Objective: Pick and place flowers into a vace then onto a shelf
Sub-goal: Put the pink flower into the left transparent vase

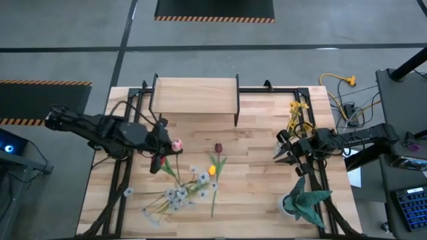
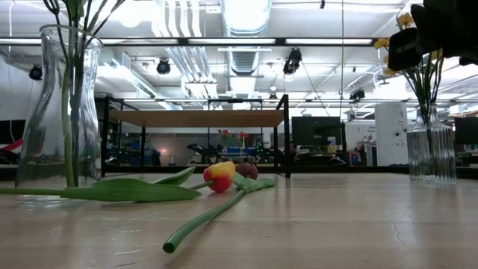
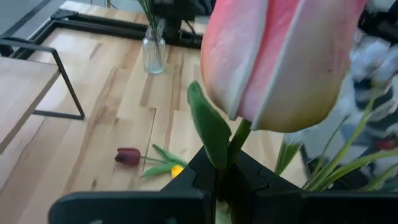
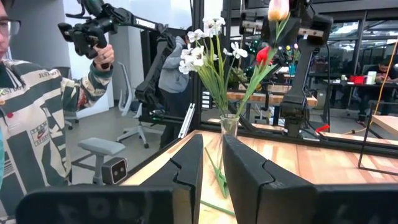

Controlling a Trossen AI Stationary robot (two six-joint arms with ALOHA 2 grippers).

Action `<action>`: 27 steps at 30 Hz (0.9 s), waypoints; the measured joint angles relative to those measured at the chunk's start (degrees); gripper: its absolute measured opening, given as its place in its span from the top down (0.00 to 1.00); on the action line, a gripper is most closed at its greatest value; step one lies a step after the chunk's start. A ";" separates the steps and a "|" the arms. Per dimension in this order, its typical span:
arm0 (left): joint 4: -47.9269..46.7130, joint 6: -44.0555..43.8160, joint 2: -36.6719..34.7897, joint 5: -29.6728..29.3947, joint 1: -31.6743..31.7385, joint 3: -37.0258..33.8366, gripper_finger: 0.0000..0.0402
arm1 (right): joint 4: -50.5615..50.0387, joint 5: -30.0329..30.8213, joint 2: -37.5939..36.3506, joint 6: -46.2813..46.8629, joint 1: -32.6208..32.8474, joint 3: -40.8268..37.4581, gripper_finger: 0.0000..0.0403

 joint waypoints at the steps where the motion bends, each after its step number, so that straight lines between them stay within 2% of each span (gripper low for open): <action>1: 1.05 1.19 0.00 0.10 -0.04 -1.04 1.00 | -0.02 0.00 0.00 0.00 0.00 0.00 0.87; 4: 5.27 5.41 -0.01 0.43 -0.62 -4.04 1.00 | -0.02 0.00 0.00 0.00 0.00 0.00 0.87; 7: 8.44 8.11 -0.02 3.37 -0.76 -6.56 1.00 | -0.02 0.00 0.00 0.00 0.00 0.00 0.87; 10: 9.91 8.85 -0.04 6.12 -0.74 -8.71 1.00 | -0.04 0.00 0.02 -0.02 0.00 0.00 0.87; 18: 10.39 9.67 -0.07 6.64 -0.74 -10.95 0.99 | -0.04 0.00 0.00 -1.26 0.00 0.00 0.87; 22: 10.35 11.67 -0.15 6.51 -0.72 -10.32 0.92 | -0.04 0.00 0.02 -1.28 0.00 0.00 0.87; 27: 9.43 14.67 -0.39 6.49 -0.70 -10.32 0.74 | -0.04 0.00 0.02 -1.27 0.00 0.00 0.87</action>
